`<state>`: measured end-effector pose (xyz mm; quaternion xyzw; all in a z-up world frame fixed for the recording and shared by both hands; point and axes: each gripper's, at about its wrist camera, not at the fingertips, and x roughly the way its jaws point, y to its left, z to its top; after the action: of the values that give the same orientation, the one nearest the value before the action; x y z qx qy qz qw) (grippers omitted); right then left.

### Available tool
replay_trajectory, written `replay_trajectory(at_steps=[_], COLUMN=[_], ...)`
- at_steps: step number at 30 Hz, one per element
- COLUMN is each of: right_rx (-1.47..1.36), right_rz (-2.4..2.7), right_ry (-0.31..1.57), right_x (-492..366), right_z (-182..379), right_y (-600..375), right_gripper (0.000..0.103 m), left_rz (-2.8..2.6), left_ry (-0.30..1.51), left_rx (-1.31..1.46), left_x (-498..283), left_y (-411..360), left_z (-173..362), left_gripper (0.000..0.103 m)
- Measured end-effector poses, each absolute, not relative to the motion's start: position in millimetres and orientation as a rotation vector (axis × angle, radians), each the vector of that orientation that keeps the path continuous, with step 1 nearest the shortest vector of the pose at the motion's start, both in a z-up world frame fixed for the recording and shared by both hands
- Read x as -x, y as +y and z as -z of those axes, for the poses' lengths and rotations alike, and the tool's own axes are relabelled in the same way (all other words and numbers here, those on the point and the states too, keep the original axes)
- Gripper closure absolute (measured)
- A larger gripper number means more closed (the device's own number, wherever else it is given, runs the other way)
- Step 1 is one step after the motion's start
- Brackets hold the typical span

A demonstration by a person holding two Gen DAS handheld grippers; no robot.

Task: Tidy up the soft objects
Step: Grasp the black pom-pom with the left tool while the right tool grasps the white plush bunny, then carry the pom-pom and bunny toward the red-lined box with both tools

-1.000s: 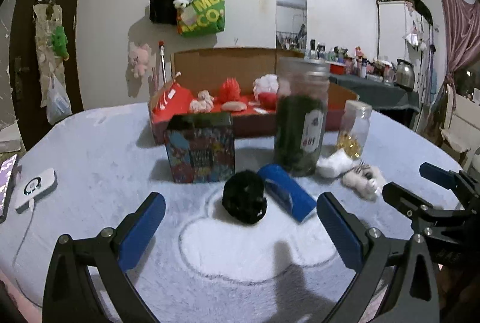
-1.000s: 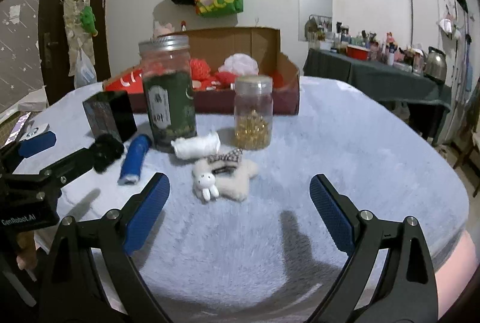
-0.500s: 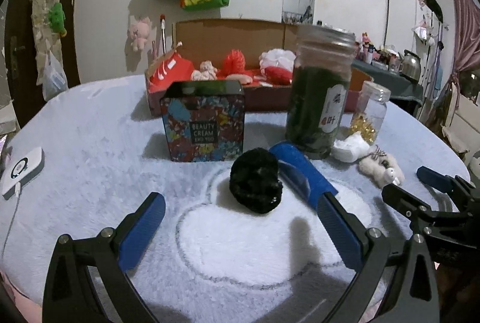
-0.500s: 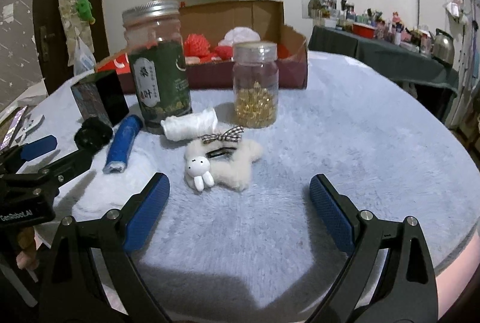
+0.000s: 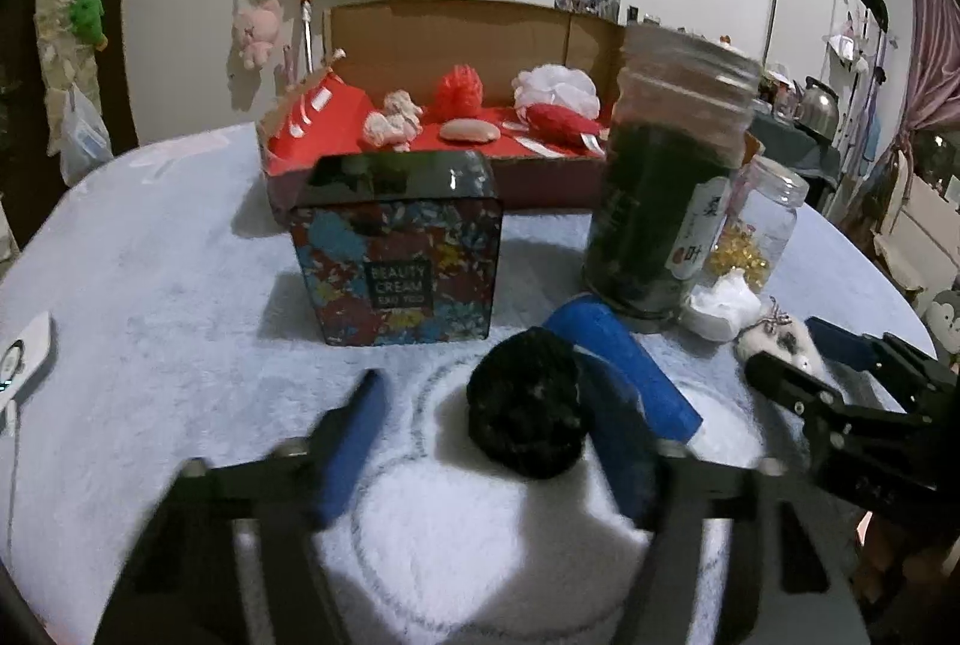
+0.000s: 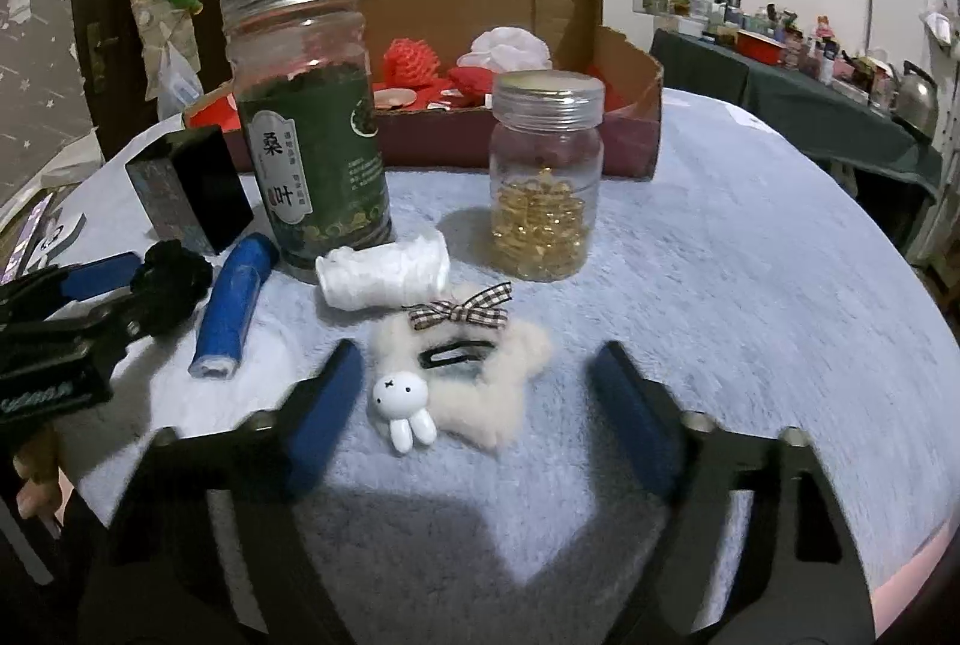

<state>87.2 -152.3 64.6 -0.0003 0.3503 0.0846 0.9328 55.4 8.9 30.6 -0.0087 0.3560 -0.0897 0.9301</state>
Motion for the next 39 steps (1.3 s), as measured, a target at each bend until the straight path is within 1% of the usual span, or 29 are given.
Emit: replay_trajectory(at_steps=[1,3,7,11,27,39], right_rx=[0.004,0.0,-0.031,-0.028,-0.04,-0.077], right_rz=[-0.178,-0.199,-0.23,-0.257,-0.274,-0.245], right_ry=[0.714,0.701,0.632,0.608,0.632,0.654], right_x=[-86.7,-83.0,-68.4,-63.2,-66.2,-67.6], right_z=[-64.8,-66.8,-78.3,-86.9,-86.1,-87.8], right_y=[-152.0,-152.7,-155.6,-152.5,-151.9,-175.6], right_gripper=[0.049,0.049,0.05,0.05,0.05,0.05], left_rz=[0.199,0.218,0.242,0.279,0.295,0.203], left_ry=[0.736,0.731,0.704,0.687,0.683,0.696], left_rx=[0.026,0.034,0.021,0.011,-0.004,0.003], left_x=[-56.1,-54.4,-45.8,-40.6,-41.4,-42.3], left_y=[9.1,8.1,3.6,-2.4,-5.4,36.4], left_z=[-29.1,-29.7,-34.8,-39.9,-43.9,-47.2], left_gripper=[0.061,0.072,0.073,0.074,0.074,0.074])
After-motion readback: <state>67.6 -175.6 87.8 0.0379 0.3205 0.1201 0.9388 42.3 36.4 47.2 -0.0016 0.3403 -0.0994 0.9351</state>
